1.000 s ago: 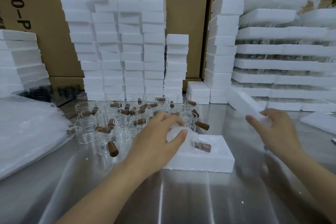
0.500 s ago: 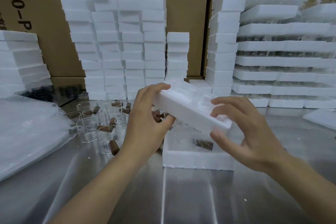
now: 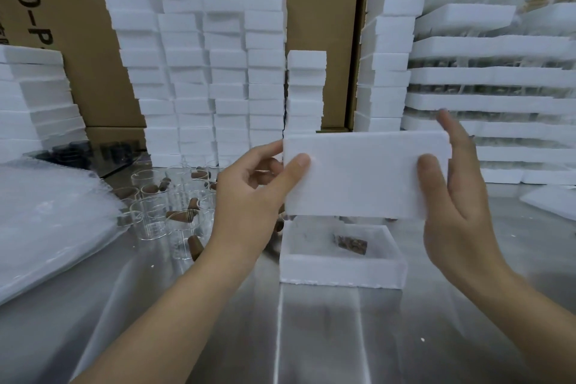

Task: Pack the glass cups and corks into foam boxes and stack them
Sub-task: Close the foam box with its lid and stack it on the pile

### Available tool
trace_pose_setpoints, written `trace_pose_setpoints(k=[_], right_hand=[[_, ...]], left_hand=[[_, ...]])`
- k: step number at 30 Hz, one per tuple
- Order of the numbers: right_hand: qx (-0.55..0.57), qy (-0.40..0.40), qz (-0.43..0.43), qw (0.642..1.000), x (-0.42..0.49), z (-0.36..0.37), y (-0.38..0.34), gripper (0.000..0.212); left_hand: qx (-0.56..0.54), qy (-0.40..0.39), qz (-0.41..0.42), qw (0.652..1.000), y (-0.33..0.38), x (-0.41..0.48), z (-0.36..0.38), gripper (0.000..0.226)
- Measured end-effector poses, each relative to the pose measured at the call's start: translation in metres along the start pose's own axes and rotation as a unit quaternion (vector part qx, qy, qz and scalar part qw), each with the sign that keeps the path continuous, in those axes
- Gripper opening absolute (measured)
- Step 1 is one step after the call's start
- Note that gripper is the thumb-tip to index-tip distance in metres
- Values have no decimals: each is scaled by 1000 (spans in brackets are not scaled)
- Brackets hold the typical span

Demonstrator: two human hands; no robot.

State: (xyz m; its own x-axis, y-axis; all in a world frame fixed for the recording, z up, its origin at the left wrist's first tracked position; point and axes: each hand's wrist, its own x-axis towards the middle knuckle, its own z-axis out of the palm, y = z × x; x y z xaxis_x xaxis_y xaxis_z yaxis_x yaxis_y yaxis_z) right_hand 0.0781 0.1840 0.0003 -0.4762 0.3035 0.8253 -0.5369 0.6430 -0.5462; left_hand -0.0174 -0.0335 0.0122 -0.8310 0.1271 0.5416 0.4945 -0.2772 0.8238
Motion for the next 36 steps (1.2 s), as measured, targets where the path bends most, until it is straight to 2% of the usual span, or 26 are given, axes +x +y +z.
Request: trace_pose_setpoints(k=[2, 5, 7, 9, 14, 17, 20, 23, 26, 31, 36], right_hand=[[79, -16, 71, 994, 1, 2, -2, 49], [145, -103, 192, 965, 4, 5, -3, 38], [107, -139, 217, 960, 4, 4, 1, 40], [35, -157, 216, 963, 2, 0, 10, 54], [-41, -153, 292, 943, 6, -6, 25, 71], [-61, -167, 289, 941, 5, -8, 36, 61], [-61, -203, 314, 925, 2, -11, 45, 62], [-50, -208, 326, 921, 2, -11, 46, 49], [-61, -214, 289, 931, 2, -11, 46, 40], [-57, -210, 291, 931, 1, -7, 46, 30], [-2, -173, 354, 919, -1, -2, 51, 31]], left_hand=[[-35, 18, -33, 999, -2, 2, 1, 38], [-63, 42, -86, 993, -8, 5, 0, 26], [-67, 54, -137, 987, -13, 6, -4, 20], [-55, 50, -186, 980, -17, 6, -7, 19], [-39, 7, -252, 967, -29, 4, -7, 21], [-17, 2, -255, 967, -36, 4, -6, 26], [-7, -9, -254, 967, -42, 5, -6, 32], [-14, -17, -255, 967, -44, 7, -7, 26], [-9, -39, -250, 967, -44, 8, -7, 18], [40, -35, -258, 965, -55, 6, -9, 21], [63, -61, -282, 955, -59, 11, -15, 26]])
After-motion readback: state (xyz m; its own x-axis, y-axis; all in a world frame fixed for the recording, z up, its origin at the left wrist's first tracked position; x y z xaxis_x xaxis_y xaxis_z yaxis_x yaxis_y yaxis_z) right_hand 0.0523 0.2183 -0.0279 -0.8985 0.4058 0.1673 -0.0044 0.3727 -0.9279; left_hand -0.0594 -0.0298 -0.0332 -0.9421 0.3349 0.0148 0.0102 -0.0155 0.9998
